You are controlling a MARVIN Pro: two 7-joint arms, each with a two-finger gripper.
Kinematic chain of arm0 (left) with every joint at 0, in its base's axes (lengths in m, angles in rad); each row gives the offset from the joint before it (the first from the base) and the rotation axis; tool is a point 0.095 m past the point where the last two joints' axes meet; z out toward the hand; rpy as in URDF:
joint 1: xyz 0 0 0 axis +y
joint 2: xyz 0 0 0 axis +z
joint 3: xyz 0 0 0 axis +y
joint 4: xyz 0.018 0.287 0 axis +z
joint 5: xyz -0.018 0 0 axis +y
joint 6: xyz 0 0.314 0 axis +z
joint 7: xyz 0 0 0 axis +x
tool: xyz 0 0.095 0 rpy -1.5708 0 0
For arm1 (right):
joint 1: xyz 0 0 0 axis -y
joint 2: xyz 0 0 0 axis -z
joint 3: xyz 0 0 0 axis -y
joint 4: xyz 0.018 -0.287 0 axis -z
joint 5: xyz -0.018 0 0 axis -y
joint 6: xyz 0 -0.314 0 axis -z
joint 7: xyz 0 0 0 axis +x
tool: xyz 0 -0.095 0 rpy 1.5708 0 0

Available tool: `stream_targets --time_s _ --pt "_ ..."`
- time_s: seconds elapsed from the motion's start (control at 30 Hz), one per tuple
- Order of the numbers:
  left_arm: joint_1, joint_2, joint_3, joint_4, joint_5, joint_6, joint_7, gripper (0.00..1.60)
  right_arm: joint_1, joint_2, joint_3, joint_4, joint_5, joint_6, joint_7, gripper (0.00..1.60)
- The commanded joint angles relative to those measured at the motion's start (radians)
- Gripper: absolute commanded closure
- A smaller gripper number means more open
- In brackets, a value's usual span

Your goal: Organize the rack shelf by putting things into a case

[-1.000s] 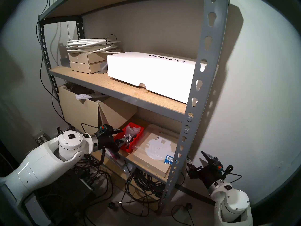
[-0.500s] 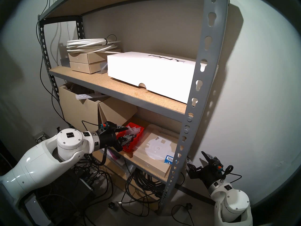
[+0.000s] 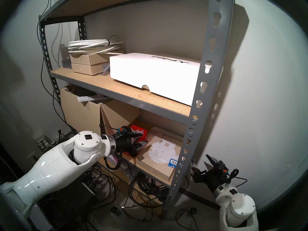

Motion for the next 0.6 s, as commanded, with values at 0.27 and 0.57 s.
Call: stream_targets --time_s 0.27,0.57 --pt "-0.167 -0.182 0.09 0.101 0.055 0.049 -0.025 0.46 0.006 0.0 0.0 -0.02 0.0 -0.008 0.0 0.0" --pt "-0.194 -0.213 0.122 0.141 0.086 0.064 -0.028 0.48 0.006 -0.001 0.0 -0.021 0.0 -0.008 0.001 0.0"
